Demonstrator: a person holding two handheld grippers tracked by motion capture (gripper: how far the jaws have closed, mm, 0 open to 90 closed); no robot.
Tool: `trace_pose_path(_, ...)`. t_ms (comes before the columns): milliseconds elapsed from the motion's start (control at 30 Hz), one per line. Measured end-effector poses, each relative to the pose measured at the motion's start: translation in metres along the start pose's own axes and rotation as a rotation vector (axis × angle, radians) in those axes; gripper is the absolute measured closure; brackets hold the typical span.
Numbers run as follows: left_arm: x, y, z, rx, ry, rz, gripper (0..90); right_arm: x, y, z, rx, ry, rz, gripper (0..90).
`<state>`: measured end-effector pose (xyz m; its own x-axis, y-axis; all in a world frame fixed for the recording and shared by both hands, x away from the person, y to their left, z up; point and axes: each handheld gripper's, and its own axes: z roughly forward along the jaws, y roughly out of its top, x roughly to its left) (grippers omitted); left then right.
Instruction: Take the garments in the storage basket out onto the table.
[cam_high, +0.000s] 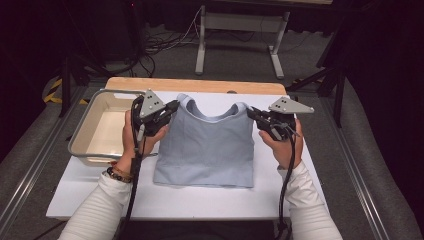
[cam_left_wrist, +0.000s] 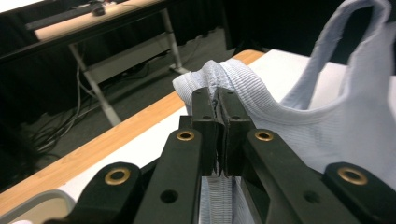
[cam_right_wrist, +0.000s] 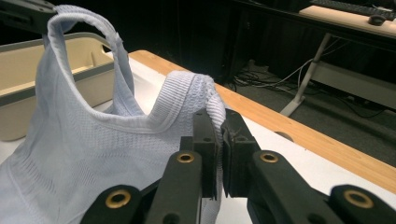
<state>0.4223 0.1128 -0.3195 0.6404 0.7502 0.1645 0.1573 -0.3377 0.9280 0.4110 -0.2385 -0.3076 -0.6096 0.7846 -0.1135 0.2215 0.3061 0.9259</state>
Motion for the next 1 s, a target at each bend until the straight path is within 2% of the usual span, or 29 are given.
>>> trace_pose_path(100, 0.003, -0.001, 0.009, 0.014, 0.003, -0.018, 87.2, 0.001, 0.002, 0.005, 0.005, -0.015, -0.008, 85.4)
trace_pose_path(200, 0.005, -0.003, 0.018, 0.030, 0.013, -0.017, 87.1, 0.000, 0.003, 0.012, 0.022, -0.023, -0.015, 85.4)
trace_pose_path(300, 0.008, -0.007, 0.031, 0.046, 0.022, -0.041, 87.2, -0.005, 0.000, 0.020, 0.037, -0.036, 0.000, 85.2)
trace_pose_path(333, 0.009, -0.007, 0.034, 0.049, 0.029, -0.036, 87.1, -0.007, -0.001, 0.023, 0.041, -0.037, 0.013, 85.1)
trace_pose_path(400, 0.011, -0.011, 0.046, 0.067, 0.037, -0.053, 87.1, -0.012, -0.005, 0.031, 0.053, -0.038, 0.036, 85.1)
trace_pose_path(533, 0.015, -0.016, 0.063, 0.102, 0.051, -0.080, 86.8, -0.019, -0.009, 0.047, 0.082, -0.066, 0.036, 84.5)
trace_pose_path(600, 0.016, -0.019, 0.071, 0.128, 0.067, -0.080, 85.3, -0.022, -0.010, 0.053, 0.081, -0.069, 0.046, 80.1)
trace_pose_path(633, 0.016, -0.020, 0.074, 0.137, 0.070, -0.083, 80.1, -0.025, -0.012, 0.059, 0.090, -0.069, 0.066, 75.1)
trace_pose_path(667, 0.016, -0.020, 0.074, 0.137, 0.070, -0.083, 74.8, -0.025, -0.012, 0.059, 0.090, -0.069, 0.066, 75.1)
trace_pose_path(700, 0.015, -0.023, 0.081, 0.156, 0.080, -0.092, 69.4, -0.030, -0.013, 0.066, 0.104, -0.103, 0.073, 64.7)
trace_pose_path(733, 0.015, -0.023, 0.081, 0.156, 0.080, -0.092, 66.5, -0.030, -0.013, 0.066, 0.104, -0.103, 0.073, 64.7)
trace_pose_path(767, 0.015, -0.026, 0.082, 0.150, 0.078, -0.112, 63.2, -0.033, -0.015, 0.070, 0.111, -0.098, 0.086, 54.9)
trace_pose_path(867, 0.014, -0.029, 0.083, 0.163, 0.053, -0.112, 53.9, -0.034, -0.018, 0.071, 0.125, -0.094, 0.092, 52.7)
trace_pose_path(1000, 0.004, -0.038, 0.079, 0.199, 0.009, -0.054, 48.9, -0.030, -0.030, 0.065, 0.131, -0.059, 0.097, 48.0)
